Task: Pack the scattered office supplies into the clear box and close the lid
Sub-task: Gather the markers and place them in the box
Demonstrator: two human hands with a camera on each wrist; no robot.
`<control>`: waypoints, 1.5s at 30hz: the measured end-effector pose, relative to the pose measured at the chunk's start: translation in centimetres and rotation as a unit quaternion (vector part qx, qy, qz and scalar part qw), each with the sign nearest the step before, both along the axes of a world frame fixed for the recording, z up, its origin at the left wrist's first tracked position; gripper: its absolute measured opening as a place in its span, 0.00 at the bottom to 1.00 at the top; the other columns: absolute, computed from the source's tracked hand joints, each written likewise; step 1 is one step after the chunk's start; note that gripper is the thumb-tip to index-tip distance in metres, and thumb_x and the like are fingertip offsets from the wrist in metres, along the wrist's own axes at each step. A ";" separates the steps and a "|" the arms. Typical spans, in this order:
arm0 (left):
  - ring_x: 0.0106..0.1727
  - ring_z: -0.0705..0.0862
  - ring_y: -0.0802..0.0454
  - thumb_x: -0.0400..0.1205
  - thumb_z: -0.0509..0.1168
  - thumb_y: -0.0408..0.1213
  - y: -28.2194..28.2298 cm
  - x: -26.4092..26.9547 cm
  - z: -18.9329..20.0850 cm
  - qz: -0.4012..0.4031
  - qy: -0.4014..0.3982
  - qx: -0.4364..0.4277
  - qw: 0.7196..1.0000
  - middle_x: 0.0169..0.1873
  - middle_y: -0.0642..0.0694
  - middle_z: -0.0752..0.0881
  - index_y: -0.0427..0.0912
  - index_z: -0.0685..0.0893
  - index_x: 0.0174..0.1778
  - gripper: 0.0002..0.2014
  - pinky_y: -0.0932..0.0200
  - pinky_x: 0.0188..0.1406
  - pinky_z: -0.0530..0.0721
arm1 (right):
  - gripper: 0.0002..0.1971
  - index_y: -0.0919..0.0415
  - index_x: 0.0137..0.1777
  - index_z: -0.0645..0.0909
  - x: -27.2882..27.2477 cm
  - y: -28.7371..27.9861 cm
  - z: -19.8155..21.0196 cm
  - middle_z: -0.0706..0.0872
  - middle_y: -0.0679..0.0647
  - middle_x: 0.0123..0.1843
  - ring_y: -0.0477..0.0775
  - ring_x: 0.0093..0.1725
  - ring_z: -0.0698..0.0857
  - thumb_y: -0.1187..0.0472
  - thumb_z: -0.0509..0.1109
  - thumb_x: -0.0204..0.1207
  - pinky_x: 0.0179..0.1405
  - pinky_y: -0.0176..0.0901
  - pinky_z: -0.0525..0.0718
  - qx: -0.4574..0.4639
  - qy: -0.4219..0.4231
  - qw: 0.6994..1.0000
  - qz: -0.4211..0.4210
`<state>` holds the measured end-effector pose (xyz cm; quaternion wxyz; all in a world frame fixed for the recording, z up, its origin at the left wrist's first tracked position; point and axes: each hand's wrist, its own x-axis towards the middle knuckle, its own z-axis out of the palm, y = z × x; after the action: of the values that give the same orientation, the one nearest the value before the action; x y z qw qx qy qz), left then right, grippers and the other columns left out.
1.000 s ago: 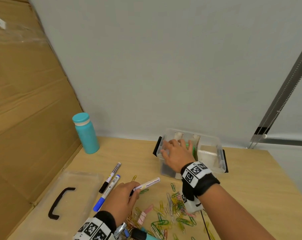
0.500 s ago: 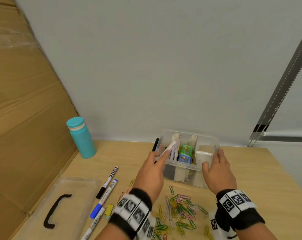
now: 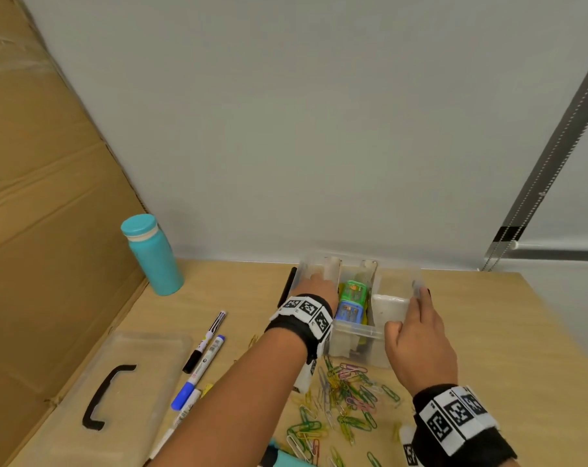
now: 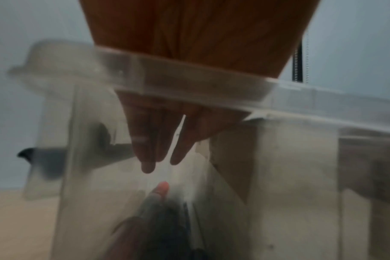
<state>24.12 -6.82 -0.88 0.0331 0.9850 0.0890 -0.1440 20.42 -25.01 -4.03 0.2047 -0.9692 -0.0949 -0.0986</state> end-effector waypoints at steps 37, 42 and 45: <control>0.45 0.82 0.53 0.82 0.59 0.49 14.3 -26.4 -5.9 0.148 0.026 -0.064 0.987 0.48 0.51 0.81 0.47 0.74 0.64 0.16 0.60 0.47 0.82 | 0.15 0.52 0.56 0.71 -12.4 10.6 -2.4 0.76 0.50 0.58 0.51 0.45 0.71 0.48 0.67 0.75 0.40 0.45 0.71 -0.227 0.234 0.856 0.402; 0.34 0.80 0.48 0.85 0.54 0.46 15.6 -24.7 -4.3 0.175 -0.096 -0.161 0.967 0.49 0.46 0.76 0.45 0.68 0.55 0.09 0.55 0.33 0.79 | 0.15 0.49 0.55 0.72 -12.4 10.1 -2.9 0.74 0.46 0.57 0.51 0.48 0.76 0.46 0.65 0.71 0.39 0.43 0.75 -0.204 0.232 0.868 0.388; 0.38 0.82 0.44 0.85 0.54 0.44 16.4 -22.8 -4.6 0.194 -0.100 -0.176 0.960 0.53 0.43 0.74 0.43 0.68 0.55 0.09 0.51 0.40 0.81 | 0.16 0.49 0.58 0.71 -12.7 10.0 -2.9 0.73 0.45 0.53 0.48 0.46 0.74 0.45 0.63 0.73 0.37 0.39 0.74 -0.177 0.245 0.878 0.371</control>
<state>1.35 9.60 -5.49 0.2422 0.9369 0.2473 -0.0493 7.71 -15.05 -6.93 0.0679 -0.8762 -0.4101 0.2438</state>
